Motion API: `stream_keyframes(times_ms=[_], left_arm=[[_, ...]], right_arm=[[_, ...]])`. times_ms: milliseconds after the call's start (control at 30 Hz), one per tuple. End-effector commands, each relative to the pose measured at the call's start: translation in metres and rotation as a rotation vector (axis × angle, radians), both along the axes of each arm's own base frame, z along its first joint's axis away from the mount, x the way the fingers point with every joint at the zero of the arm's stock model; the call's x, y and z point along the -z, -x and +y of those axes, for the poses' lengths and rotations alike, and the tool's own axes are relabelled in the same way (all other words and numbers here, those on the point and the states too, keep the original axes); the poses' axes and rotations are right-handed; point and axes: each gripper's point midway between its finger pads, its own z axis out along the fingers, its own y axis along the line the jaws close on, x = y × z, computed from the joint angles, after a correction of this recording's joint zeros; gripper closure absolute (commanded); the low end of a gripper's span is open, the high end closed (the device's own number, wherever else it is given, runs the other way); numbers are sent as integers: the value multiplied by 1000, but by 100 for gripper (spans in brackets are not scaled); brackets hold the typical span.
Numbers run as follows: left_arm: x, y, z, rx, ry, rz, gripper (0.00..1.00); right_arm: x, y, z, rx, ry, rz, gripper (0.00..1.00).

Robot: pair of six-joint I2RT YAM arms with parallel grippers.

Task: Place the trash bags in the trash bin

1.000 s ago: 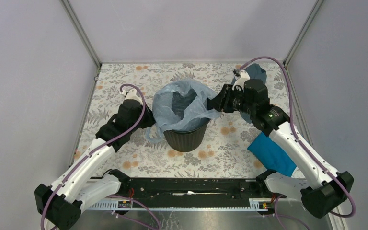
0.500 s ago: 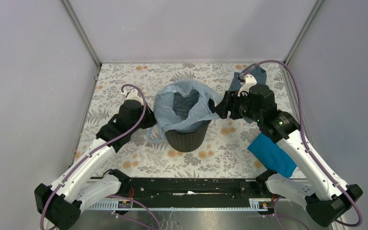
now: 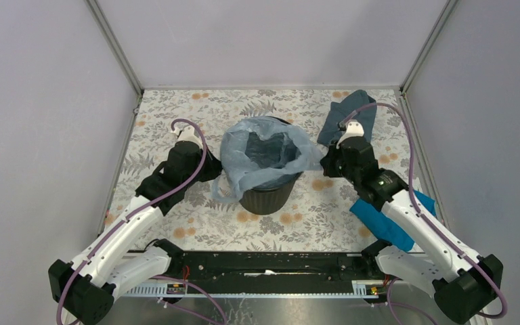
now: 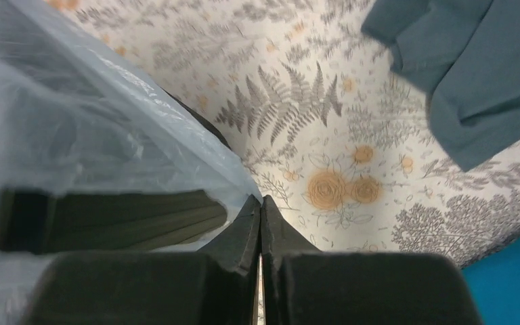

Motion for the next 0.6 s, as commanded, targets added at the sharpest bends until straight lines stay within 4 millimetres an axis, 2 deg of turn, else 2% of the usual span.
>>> stream_keyframes(times_ms=[0,200,300,433,500,567], left_arm=[[-6,-2,1,6,-10,-34,100],[-2,-1,-3,33,-14,-18,100],[-1,-1,-4,40,-17,-16,100],[4,1,-1,47,-50,3,99],[3,5,1,55,-61,7,96],[-4,12,7,47,-55,-11,84]], right_arm=[[42,2,-4,39,15,54,100],[75,7,16,-31,-33,142,100],[69,7,27,-78,-67,138,100],[55,3,39,-152,-73,112,90],[58,1,34,-145,-18,133,87],[58,-1,20,-105,51,136,82]])
